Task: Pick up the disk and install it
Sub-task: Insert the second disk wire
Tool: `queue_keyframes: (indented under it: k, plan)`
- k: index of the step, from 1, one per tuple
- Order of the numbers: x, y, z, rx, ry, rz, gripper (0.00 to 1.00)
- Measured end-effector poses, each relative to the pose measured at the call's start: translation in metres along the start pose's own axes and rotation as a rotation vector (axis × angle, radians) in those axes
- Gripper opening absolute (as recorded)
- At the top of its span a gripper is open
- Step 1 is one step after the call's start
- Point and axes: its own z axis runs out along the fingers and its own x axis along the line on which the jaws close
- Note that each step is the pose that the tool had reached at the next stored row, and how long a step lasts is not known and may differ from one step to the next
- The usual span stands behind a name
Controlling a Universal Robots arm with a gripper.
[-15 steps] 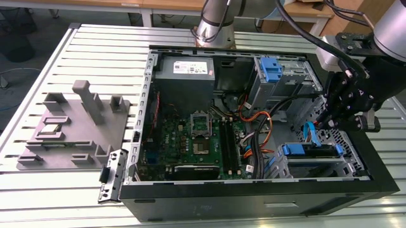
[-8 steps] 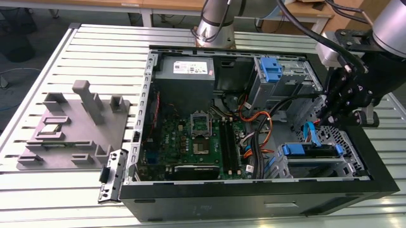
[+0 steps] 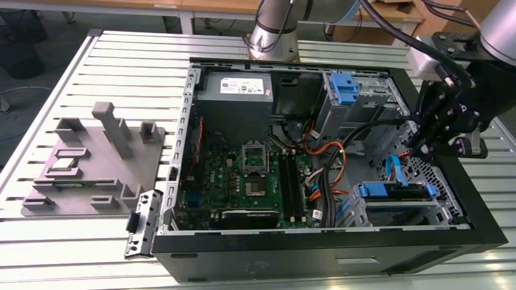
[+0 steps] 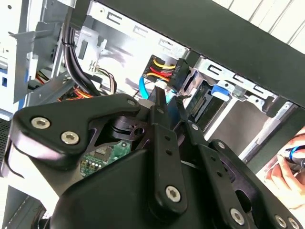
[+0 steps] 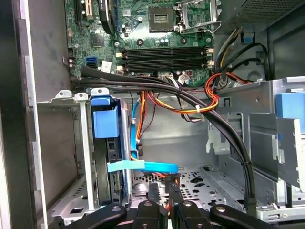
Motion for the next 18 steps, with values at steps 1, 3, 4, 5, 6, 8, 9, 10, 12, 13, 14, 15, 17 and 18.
queue_keyframes:
  k: [1, 3, 4, 5, 6, 8, 9, 10, 12, 13, 14, 15, 17, 18]
  plan:
    - [-0.0001, -0.0003, -0.0015, -0.0007, 0.0001, 0.0, 0.24]
    - [-0.0002, -0.0008, -0.0027, -0.002, 0.0, 0.0, 0.24]
    - [-0.0003, -0.0011, -0.0027, -0.0027, 0.0, 0.0, 0.24]
    - [-0.0004, -0.0018, -0.0029, -0.0035, 0.0003, 0.0, 0.24]
    - [-0.0005, -0.0026, -0.0029, -0.0047, 0.0005, 0.0, 0.24]
    - [-0.001, -0.0047, -0.0028, -0.007, 0.0006, 0.0, 0.24]
    - [-0.0013, -0.0059, -0.0028, -0.0082, 0.0008, 0.0, 0.24]
    - [-0.0014, -0.0068, -0.0028, -0.0095, 0.0009, 0.001, 0.24]
    - [-0.0016, -0.0077, -0.0034, -0.0122, 0.0013, 0.001, 0.24]
    - [-0.0017, -0.0083, -0.0037, -0.0134, 0.0014, 0.001, 0.24]
    - [-0.0018, -0.0091, -0.0037, -0.0147, 0.0014, 0.001, 0.24]
    - [-0.0019, -0.0101, -0.0036, -0.016, 0.0013, 0.001, 0.24]
    - [-0.0026, -0.0129, -0.0036, -0.0174, 0.0017, 0.001, 0.24]
    - [-0.0033, -0.0143, -0.0034, -0.0179, 0.0015, 0.001, 0.24]
